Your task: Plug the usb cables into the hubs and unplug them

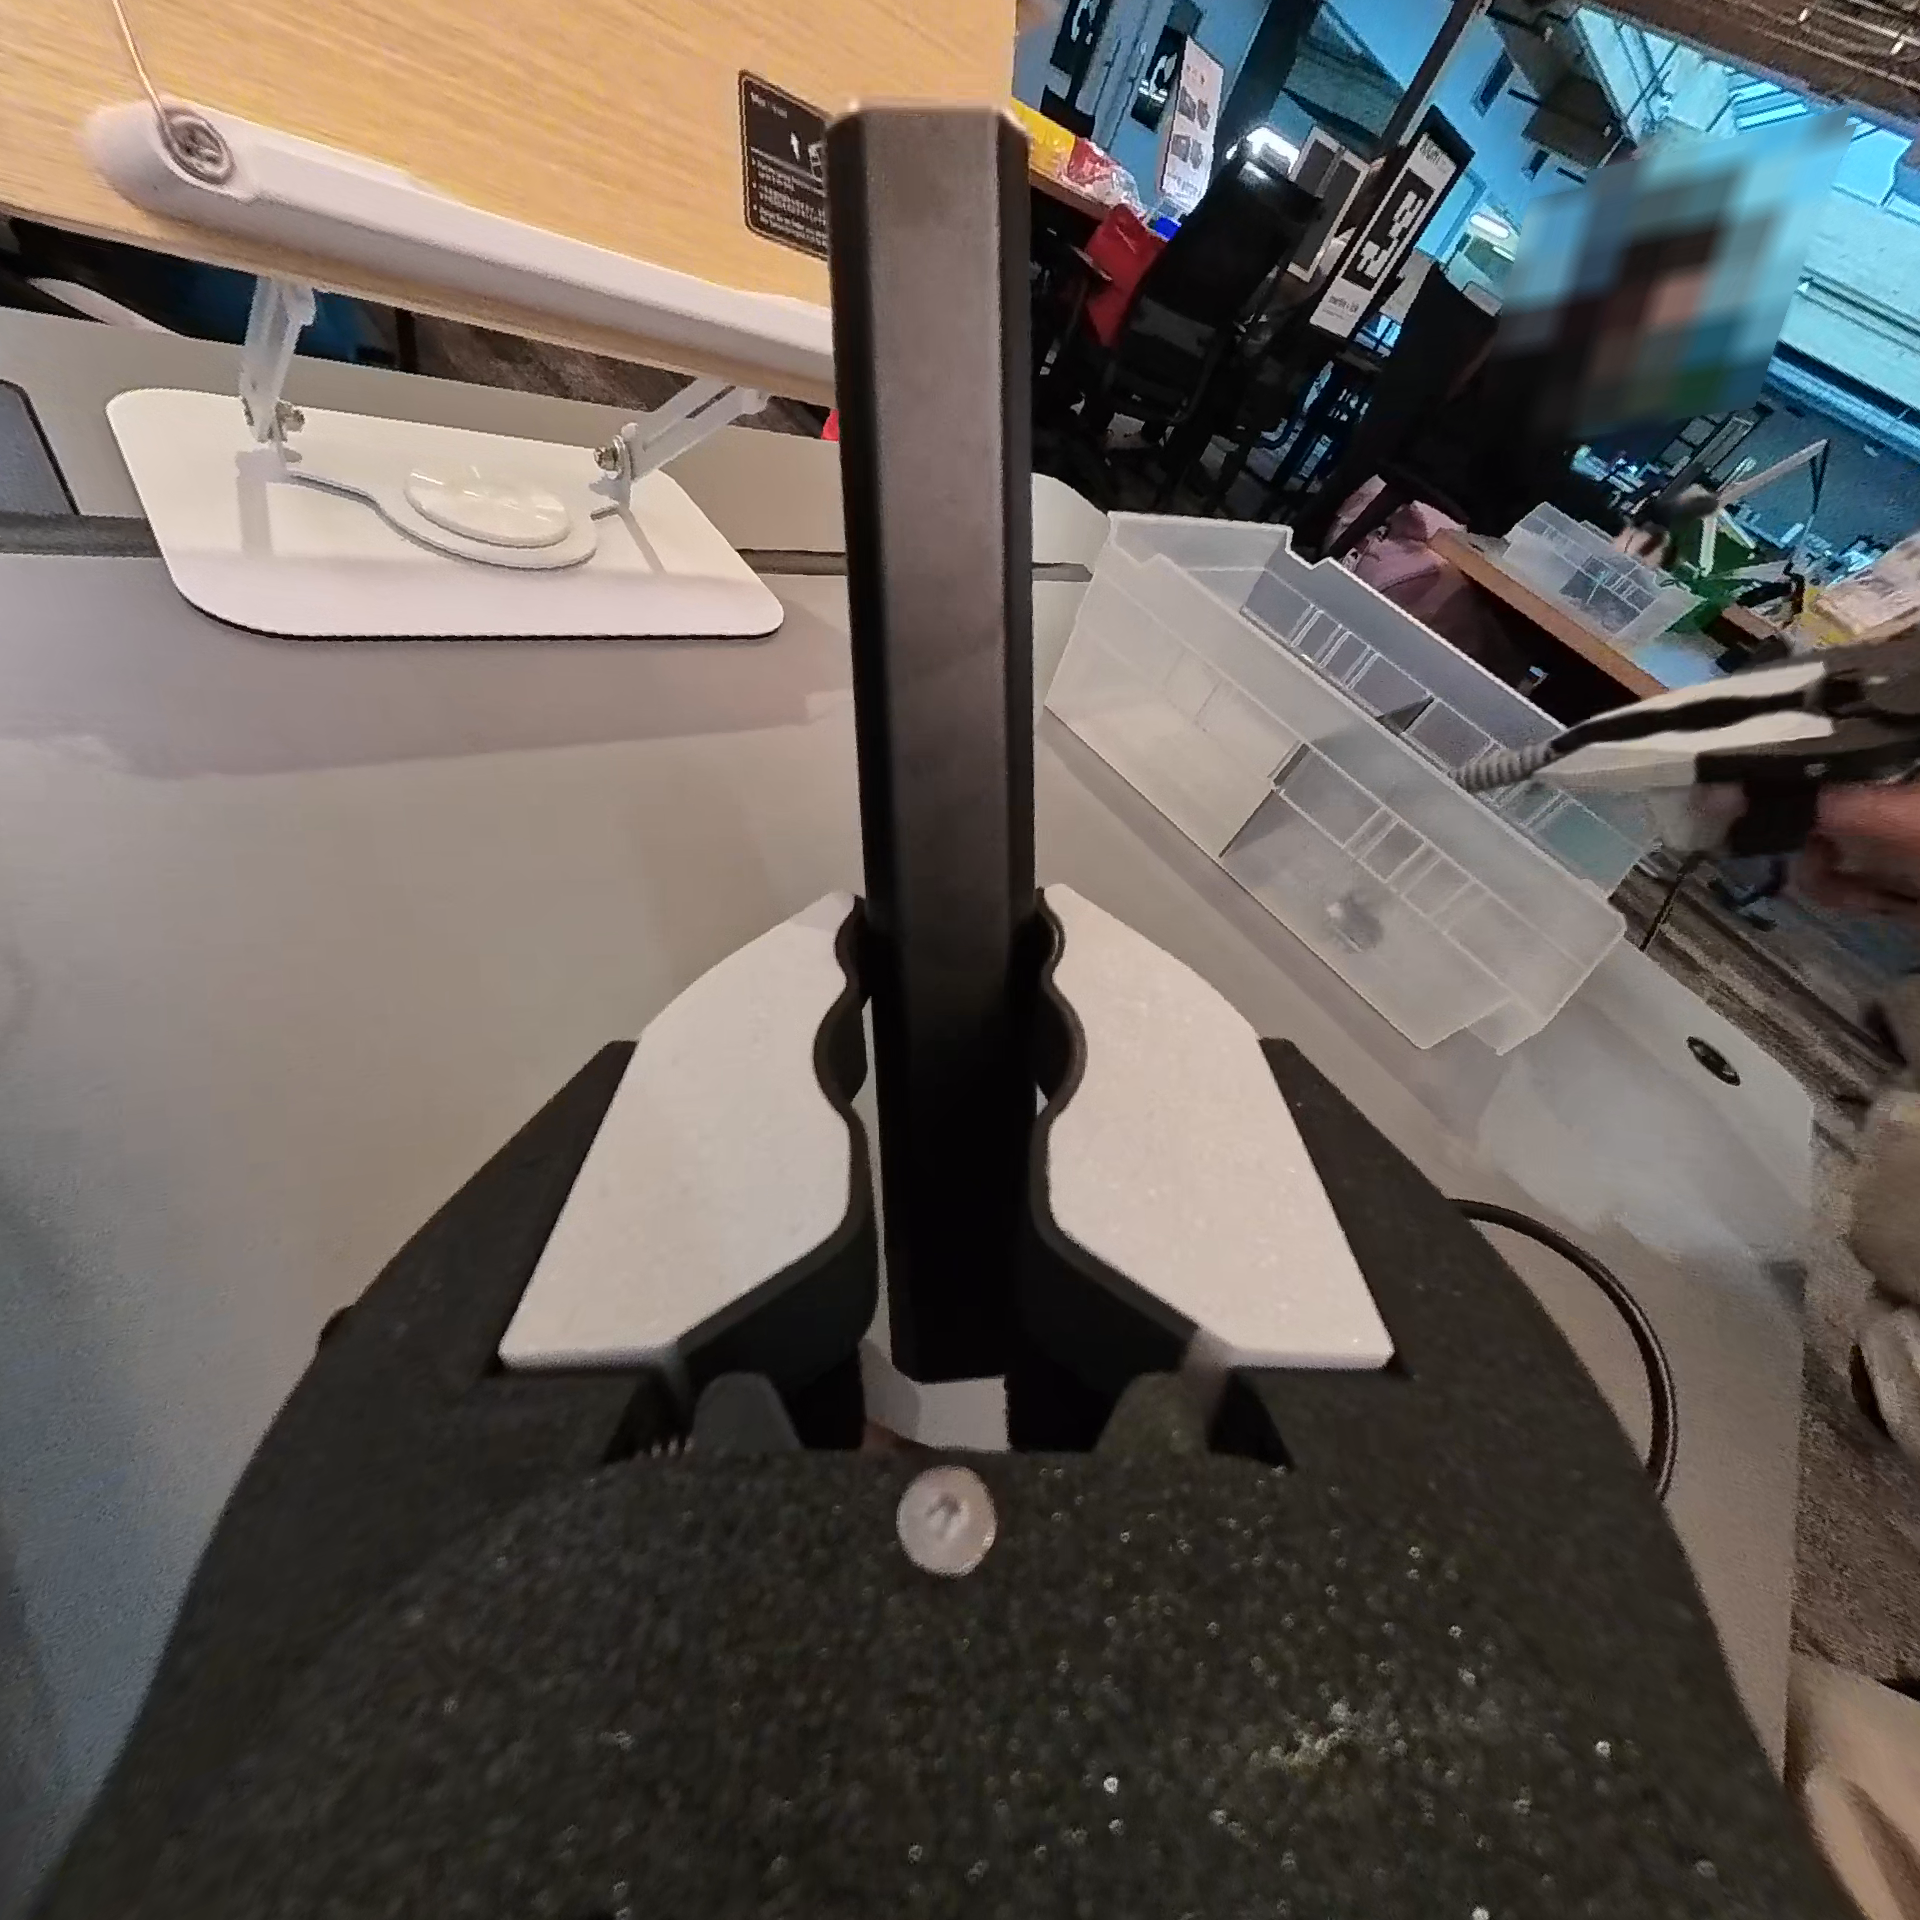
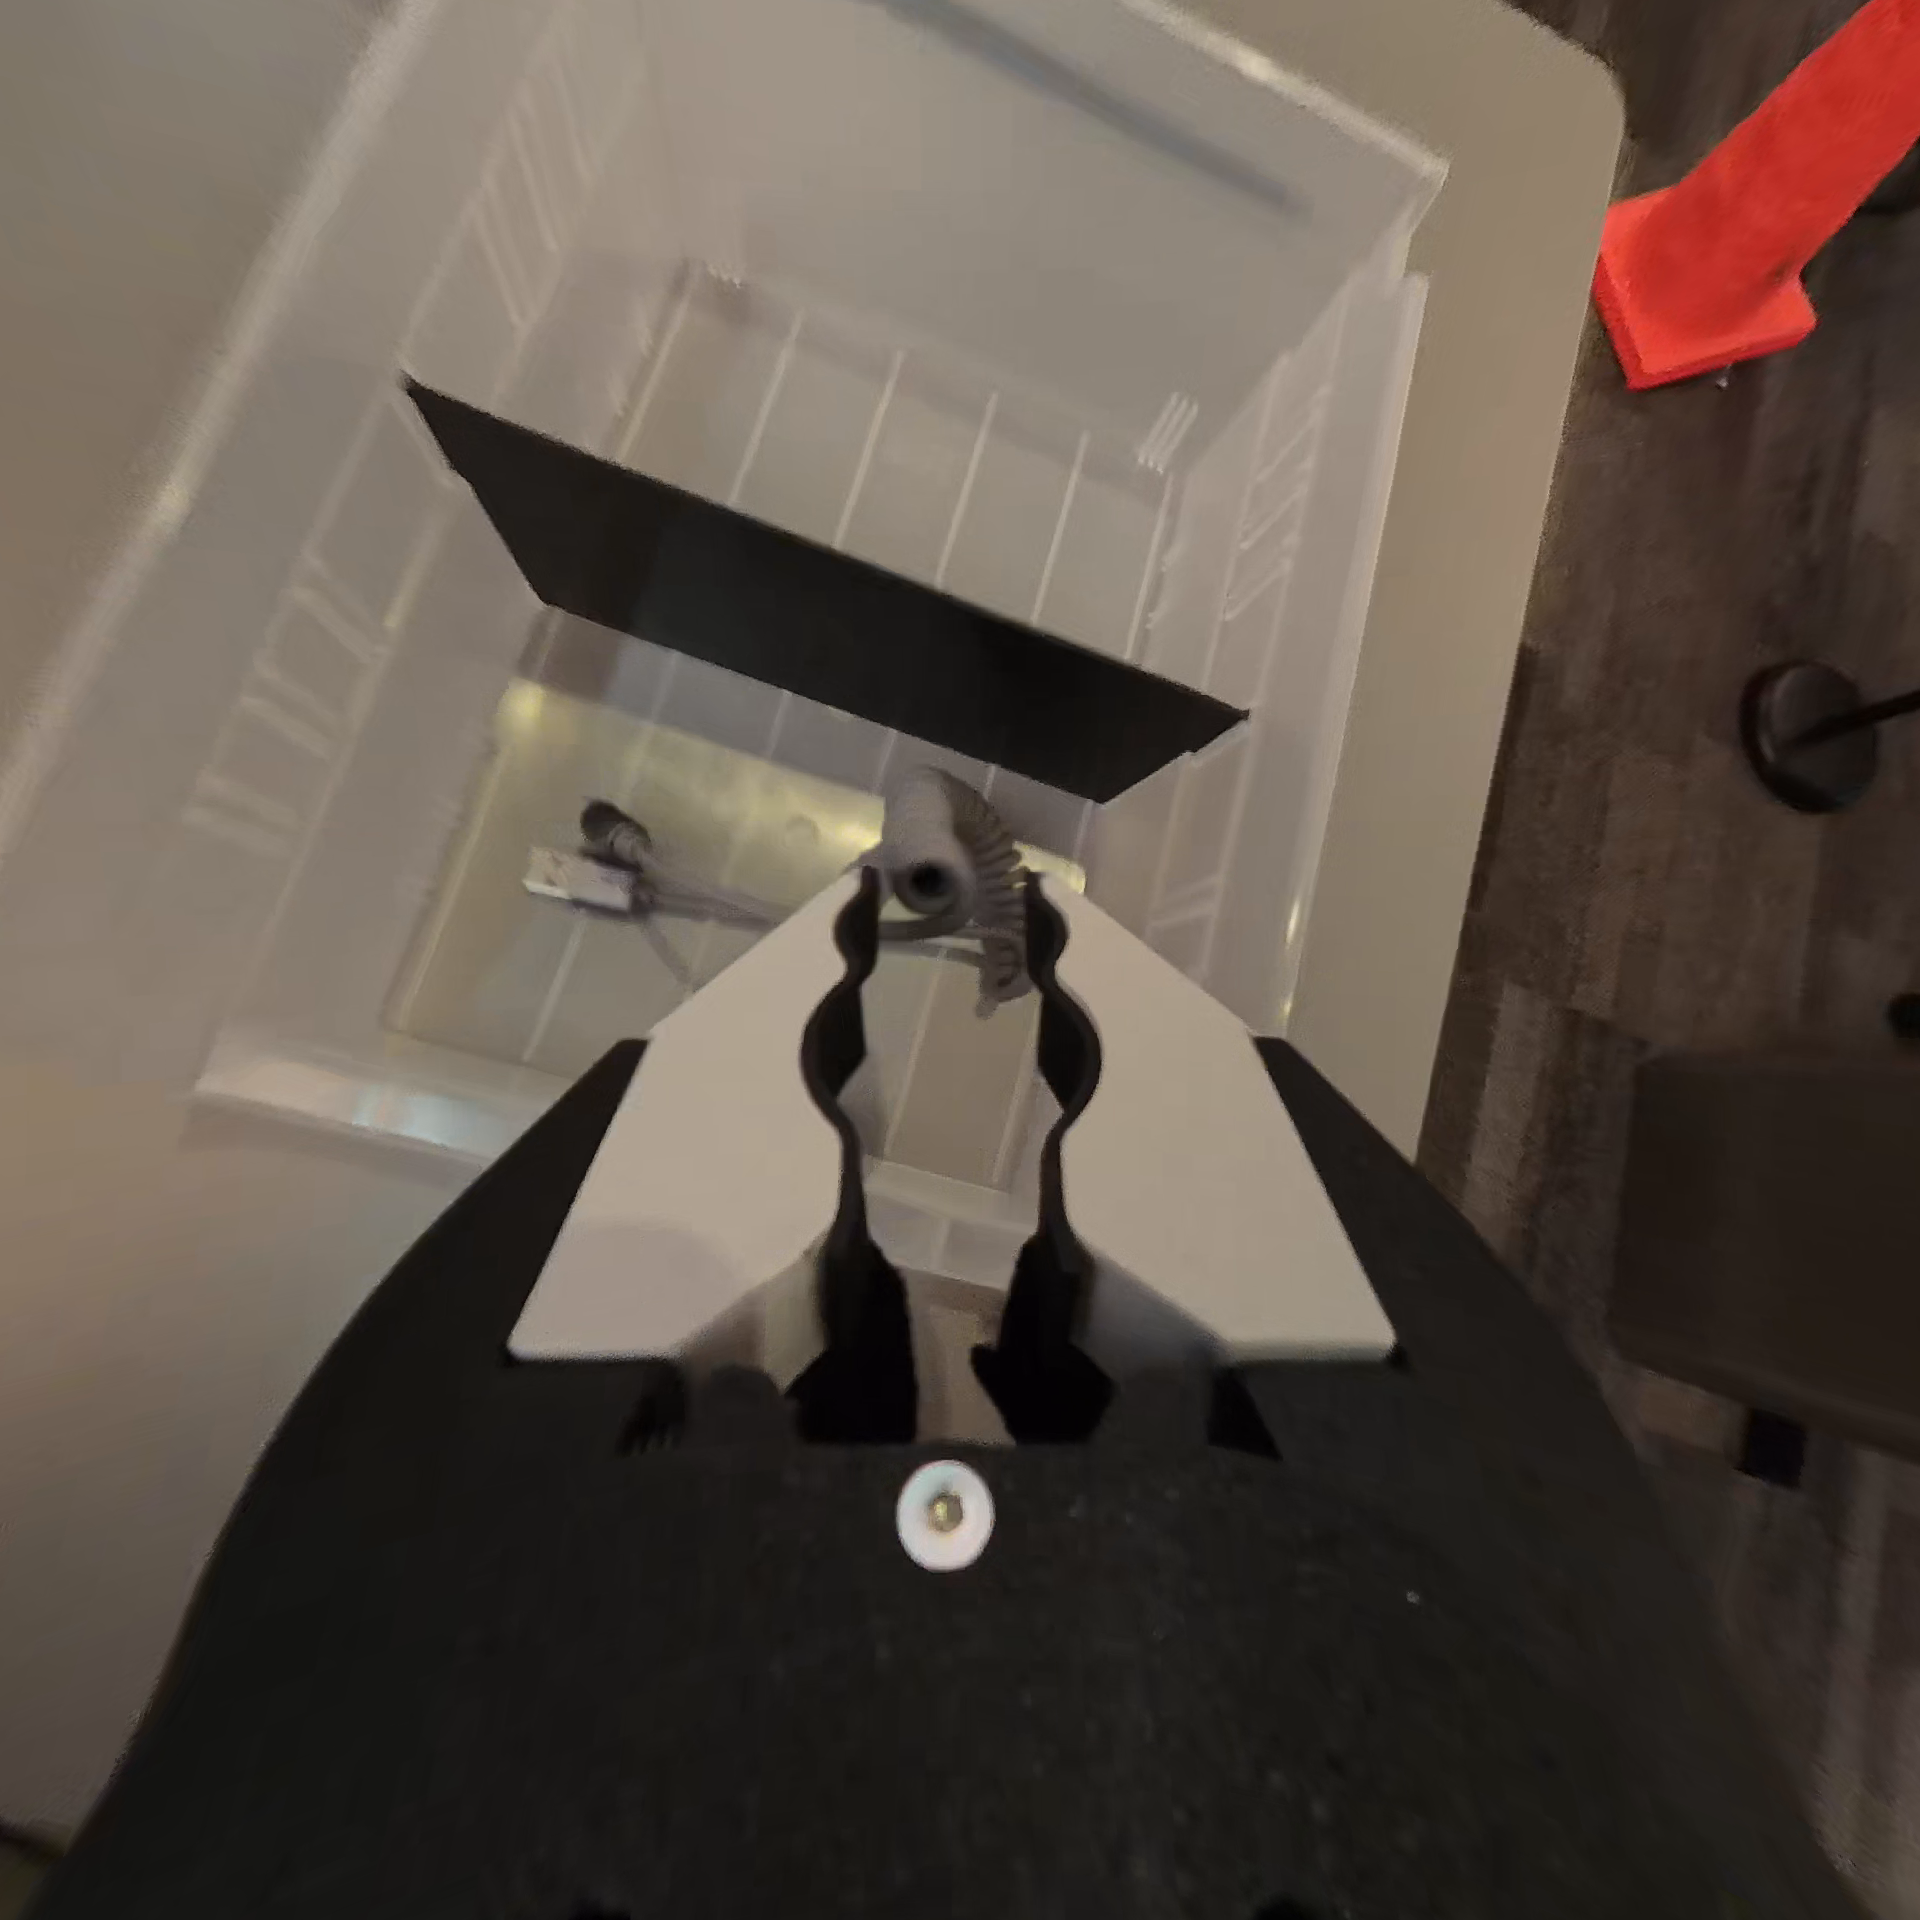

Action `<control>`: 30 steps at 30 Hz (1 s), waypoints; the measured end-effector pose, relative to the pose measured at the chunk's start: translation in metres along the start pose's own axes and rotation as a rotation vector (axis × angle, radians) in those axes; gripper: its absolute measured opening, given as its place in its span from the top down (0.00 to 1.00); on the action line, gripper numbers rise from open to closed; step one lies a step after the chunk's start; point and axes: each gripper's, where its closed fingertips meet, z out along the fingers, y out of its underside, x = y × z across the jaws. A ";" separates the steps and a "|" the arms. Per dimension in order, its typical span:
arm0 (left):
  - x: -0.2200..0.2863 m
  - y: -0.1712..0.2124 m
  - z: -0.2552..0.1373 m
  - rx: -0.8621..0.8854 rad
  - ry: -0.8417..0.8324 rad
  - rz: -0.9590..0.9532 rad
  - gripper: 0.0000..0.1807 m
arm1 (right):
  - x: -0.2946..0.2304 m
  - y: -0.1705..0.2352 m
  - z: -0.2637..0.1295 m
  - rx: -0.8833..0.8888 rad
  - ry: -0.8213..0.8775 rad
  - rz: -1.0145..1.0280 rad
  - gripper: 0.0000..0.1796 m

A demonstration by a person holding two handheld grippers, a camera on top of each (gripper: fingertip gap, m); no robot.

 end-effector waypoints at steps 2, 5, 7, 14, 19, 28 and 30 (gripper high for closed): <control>0.002 -0.002 -0.001 0.016 0.026 -0.006 0.85 | -0.007 -0.018 -0.020 0.071 -0.044 0.012 0.80; 0.010 -0.009 -0.002 0.062 0.101 -0.071 0.85 | -0.041 -0.050 -0.050 0.190 -0.157 -0.024 0.76; 0.017 -0.016 -0.005 0.113 0.149 -0.112 0.85 | -0.087 -0.081 -0.070 0.315 -0.278 -0.073 0.76; 0.049 -0.052 -0.027 0.339 0.209 -0.029 0.85 | -0.307 -0.116 -0.045 0.433 -0.630 -0.194 0.73; 0.058 -0.071 -0.047 0.486 0.251 -0.095 0.84 | -0.366 -0.111 -0.040 0.631 -0.635 -0.236 0.74; 0.077 -0.057 -0.036 0.438 0.317 -0.134 0.84 | -0.366 -0.133 -0.071 0.871 -0.413 -0.278 0.85; 0.080 -0.057 -0.035 0.430 0.322 -0.121 0.84 | -0.359 -0.133 -0.071 0.862 -0.405 -0.273 0.93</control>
